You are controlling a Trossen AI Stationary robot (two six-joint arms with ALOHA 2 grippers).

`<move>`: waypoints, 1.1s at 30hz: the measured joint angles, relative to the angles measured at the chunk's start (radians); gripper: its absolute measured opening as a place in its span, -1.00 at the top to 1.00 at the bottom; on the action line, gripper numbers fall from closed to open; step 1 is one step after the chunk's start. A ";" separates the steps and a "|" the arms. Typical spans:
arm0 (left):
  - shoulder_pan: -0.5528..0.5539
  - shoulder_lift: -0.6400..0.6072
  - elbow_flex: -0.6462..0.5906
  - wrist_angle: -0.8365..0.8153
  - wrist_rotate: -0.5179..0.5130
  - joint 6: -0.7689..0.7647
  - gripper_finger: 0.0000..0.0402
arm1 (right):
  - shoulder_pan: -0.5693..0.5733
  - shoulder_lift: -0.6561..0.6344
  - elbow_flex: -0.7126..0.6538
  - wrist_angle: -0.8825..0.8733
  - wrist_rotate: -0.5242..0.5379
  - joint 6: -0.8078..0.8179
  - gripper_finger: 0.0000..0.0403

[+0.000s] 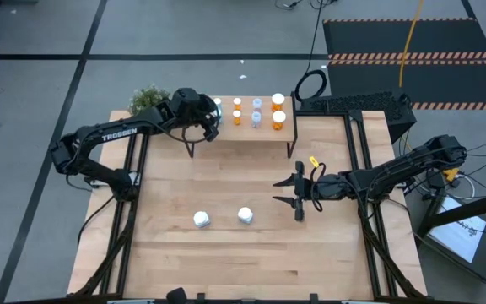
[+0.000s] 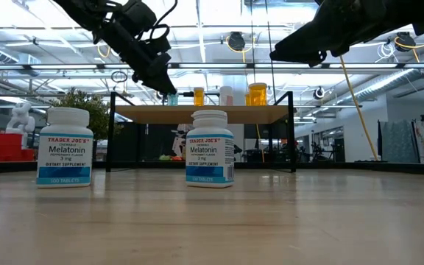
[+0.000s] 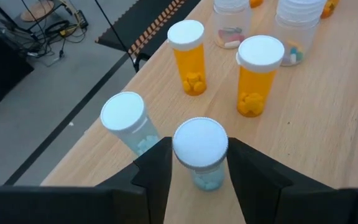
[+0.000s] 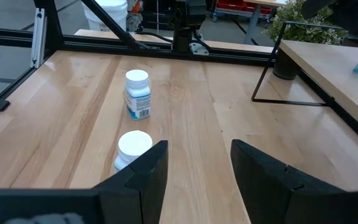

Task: Pick and place medicine bottles onto shelf by color
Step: Put the small blue pill bottle on the shelf aligned with the small blue pill bottle, then put the right white medicine bottle on the shelf

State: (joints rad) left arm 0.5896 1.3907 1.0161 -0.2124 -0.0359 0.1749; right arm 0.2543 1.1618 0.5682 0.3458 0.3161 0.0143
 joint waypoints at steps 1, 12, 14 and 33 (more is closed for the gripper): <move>0.000 0.000 0.000 0.000 0.000 0.000 0.20 | 0.000 0.000 0.000 0.000 0.000 0.000 0.16; -0.002 0.000 0.000 0.003 -0.018 -0.001 -0.06 | 0.000 0.000 0.000 0.000 0.000 0.000 0.16; -0.005 0.000 0.000 0.006 -0.018 -0.001 -0.06 | 0.000 0.000 0.000 0.000 0.000 0.000 0.16; -0.072 -0.103 0.001 -0.003 -0.097 0.005 -0.07 | 0.000 0.000 0.000 0.000 0.000 0.000 0.16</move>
State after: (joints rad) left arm 0.5174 1.2880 1.0168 -0.2151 -0.1329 0.1799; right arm 0.2543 1.1618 0.5682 0.3454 0.3157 0.0147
